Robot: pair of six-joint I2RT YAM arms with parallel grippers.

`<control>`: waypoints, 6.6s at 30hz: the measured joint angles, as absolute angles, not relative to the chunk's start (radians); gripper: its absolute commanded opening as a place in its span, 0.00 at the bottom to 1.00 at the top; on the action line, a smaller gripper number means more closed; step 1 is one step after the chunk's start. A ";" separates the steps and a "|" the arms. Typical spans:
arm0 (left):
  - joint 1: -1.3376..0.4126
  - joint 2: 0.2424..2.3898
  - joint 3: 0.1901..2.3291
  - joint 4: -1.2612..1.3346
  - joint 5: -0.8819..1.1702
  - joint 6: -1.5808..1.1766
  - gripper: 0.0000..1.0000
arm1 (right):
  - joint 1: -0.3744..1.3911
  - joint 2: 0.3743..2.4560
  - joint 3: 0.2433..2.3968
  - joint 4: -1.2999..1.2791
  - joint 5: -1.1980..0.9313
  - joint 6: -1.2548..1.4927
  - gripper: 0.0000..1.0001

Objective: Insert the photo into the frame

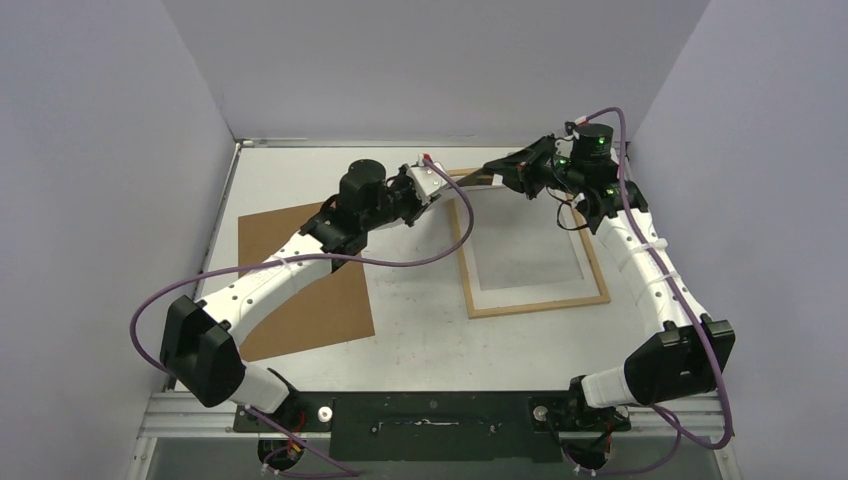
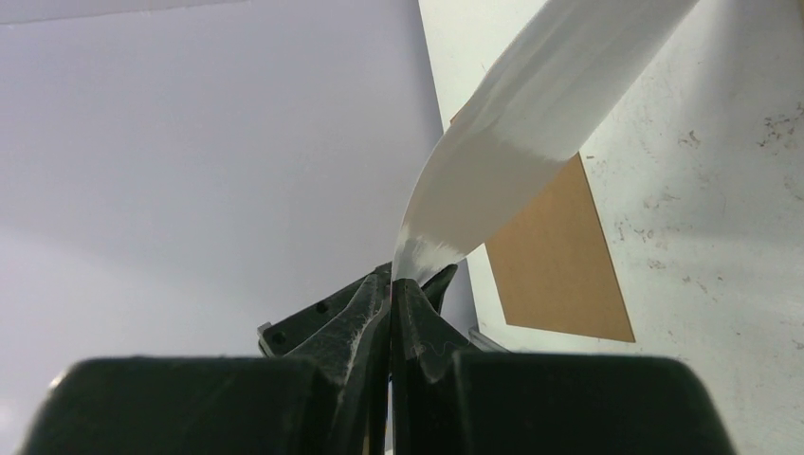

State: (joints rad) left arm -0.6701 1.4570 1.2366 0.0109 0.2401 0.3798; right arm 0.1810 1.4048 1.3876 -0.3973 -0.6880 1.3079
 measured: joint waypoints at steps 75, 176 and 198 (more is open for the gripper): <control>-0.422 1.249 1.561 -0.524 0.624 0.492 0.00 | 0.316 1.509 1.814 -1.049 -0.948 -0.593 0.00; -0.564 2.220 1.745 -0.701 0.005 -0.494 0.20 | 0.178 1.351 1.720 -0.812 -0.122 0.379 0.00; -0.241 1.874 1.466 -0.738 0.228 -0.303 0.60 | 0.308 1.532 1.819 -0.801 -0.627 0.466 0.00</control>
